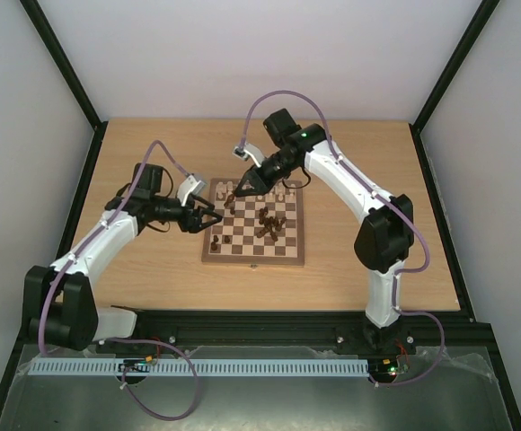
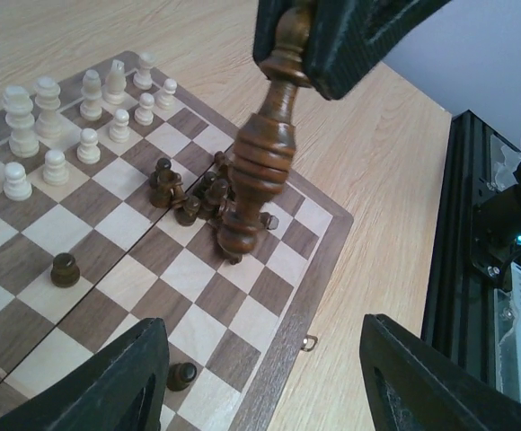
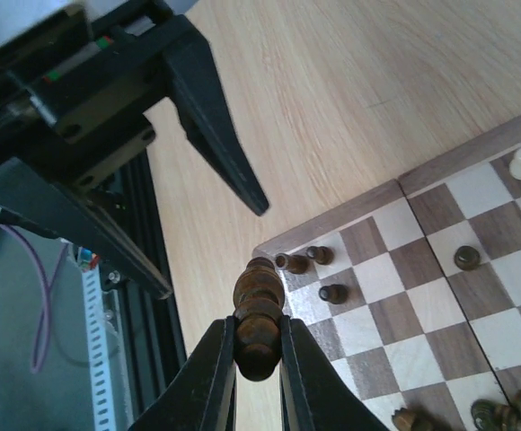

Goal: Set up the chess pieces on the board

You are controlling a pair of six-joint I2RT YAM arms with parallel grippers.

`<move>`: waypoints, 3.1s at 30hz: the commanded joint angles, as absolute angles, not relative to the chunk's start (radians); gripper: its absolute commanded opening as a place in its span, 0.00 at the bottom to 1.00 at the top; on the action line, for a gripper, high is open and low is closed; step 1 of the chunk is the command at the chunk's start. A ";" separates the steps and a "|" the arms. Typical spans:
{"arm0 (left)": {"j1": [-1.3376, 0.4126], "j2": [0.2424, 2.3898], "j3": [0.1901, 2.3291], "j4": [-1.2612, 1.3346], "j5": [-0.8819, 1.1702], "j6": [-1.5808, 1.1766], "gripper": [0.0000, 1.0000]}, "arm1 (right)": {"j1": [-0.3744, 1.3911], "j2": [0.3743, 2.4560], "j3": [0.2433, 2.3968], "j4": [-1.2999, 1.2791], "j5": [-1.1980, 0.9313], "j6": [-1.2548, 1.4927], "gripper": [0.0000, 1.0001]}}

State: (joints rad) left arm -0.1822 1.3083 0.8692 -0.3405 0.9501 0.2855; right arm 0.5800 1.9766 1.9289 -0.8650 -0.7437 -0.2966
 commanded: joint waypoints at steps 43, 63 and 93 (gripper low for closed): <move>-0.206 1.350 0.888 -0.312 0.958 0.330 0.09 | 0.574 1.955 1.958 -0.868 -0.632 -0.266 0.04; 0.001 1.243 0.695 -0.147 0.862 0.000 0.09 | 0.807 1.898 1.592 -0.768 -0.258 -0.618 0.07; 0.015 1.222 0.669 -0.136 0.837 -0.015 0.09 | 0.874 2.048 1.591 -0.733 -0.238 -0.665 0.10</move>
State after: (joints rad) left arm 0.0082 1.2419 0.6834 -0.1471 0.8364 -0.0132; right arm 0.8650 2.0296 1.5997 -0.7109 -0.2382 -0.6479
